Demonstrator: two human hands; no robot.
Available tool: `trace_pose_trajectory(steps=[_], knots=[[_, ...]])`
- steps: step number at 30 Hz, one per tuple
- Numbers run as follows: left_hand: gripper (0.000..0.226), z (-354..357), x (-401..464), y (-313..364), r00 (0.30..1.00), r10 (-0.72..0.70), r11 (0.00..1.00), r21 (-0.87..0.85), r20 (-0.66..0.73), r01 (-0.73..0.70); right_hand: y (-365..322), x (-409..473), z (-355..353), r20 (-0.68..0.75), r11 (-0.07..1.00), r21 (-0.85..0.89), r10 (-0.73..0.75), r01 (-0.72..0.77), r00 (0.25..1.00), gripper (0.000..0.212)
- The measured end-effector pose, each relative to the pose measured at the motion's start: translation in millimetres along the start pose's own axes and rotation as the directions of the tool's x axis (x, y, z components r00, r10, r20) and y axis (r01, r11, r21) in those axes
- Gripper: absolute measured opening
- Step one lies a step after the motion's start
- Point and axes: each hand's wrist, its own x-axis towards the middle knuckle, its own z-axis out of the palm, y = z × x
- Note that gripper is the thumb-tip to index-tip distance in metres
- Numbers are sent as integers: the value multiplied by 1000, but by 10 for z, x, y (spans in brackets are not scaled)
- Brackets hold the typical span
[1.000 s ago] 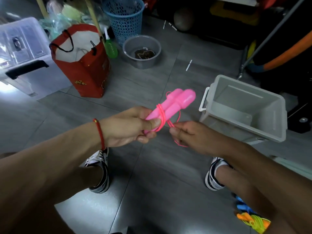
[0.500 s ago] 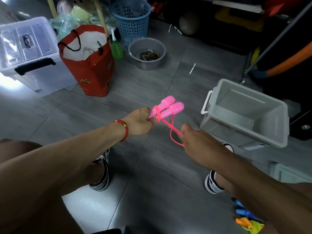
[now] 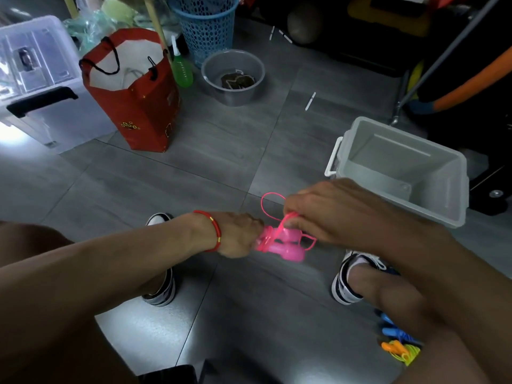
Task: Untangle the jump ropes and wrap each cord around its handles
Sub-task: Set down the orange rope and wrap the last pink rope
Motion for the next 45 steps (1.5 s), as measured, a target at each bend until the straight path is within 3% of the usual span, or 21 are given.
trace_pose_trajectory(steps=[2, 3, 5, 7, 8, 9, 10, 12, 14, 16, 19, 22, 25, 28, 29, 32, 35, 38, 40, 43, 45], knots=[[18, 1038, 743, -896, 999, 41, 999, -8, 11, -41, 76, 45, -30, -22, 1000, 12, 13, -13, 1000, 28], [29, 1807, 1441, -1578, 991, -7, 997, -76, 131, 17, 98, 76, -34, -18, 1000, 11, 10, -10, 1000, 28], [52, 2393, 1817, -2194, 988, 110, 927, -371, 112, -61, 165, 122, 8, 7, 1000, 6, -4, 4, 1000, 28], [38, 1759, 1071, -1504, 972, 223, 924, -302, -70, -234, 271, 127, 34, 78, 997, 62, 33, -38, 996, 25], [31, 1005, 344, -775, 981, 155, 923, -337, -114, -185, 332, 117, 43, 110, 988, 136, 59, -74, 992, 23], [27, 429, -79, -173, 934, 335, 914, -197, -126, -354, 395, 108, 54, 145, 962, 250, 78, -113, 986, 20], [27, 65, -398, 85, 887, 422, 883, -136, -186, -449, 431, 114, 60, 164, 918, 375, 73, -131, 984, 18], [24, 68, -471, -9, 836, 444, 840, -174, -321, -513, 470, 151, 169, 243, 807, 559, 60, -191, 968, 19], [20, 145, -554, -107, 813, 465, 817, -184, -351, -547, 403, 149, 296, 346, 698, 664, 30, -267, 938, 31], [16, 64, -636, -147, 788, 452, 791, -219, -418, -571, 384, 92, 398, 381, 634, 711, 15, -303, 924, 33], [13, -84, -668, -259, 778, 338, 719, -388, -530, -577, 324, -1, 470, 405, 507, 742, 182, -439, 896, 27], [10, -184, -627, -377, 853, 88, 528, -702, -514, -478, 134, 39, 508, 173, 561, 786, 203, -259, 964, 35], [14, -167, -490, -428, 895, -127, 419, -841, -427, -342, -32, 91, 618, 137, 643, 718, 245, -266, 960, 27], [18, -128, -371, -412, 893, -212, 483, -837, -396, -256, -154, 120, 622, 132, 798, 513, 291, -316, 948, 20], [21, -132, -345, -410, 890, -225, 509, -827, -396, -239, -188, 134, 586, 128, 806, 484, 321, -342, 938, 18], [20, -143, -321, -423, 880, -221, 668, -722, -421, -177, -197, 196, 545, 139, 774, 483, 394, -409, 909, 23], [23, -100, -223, -504, 849, -253, 856, -516, -465, -27, -226, 207, 455, 176, 740, 540, 367, -401, 914, 35], [17, -36, -150, -515, 810, -270, 907, -419, -521, 33, -213, 201, 345, 214, 670, 587, 413, -455, 885, 41], [14, -39, -142, -465, 820, -222, 934, -356, -527, 24, -177, 181, 292, 205, 677, 570, 433, -467, 878, 41], [18, -34, -130, -416, 871, -188, 963, -258, -453, 74, -148, 123, 264, 68, 879, 293, 372, -375, 926, 27], [22, -20, -141, -380, 921, -161, 983, -136, -354, 120, -156, 75, 231, -46, 954, 62, 296, -293, 954, 22]])
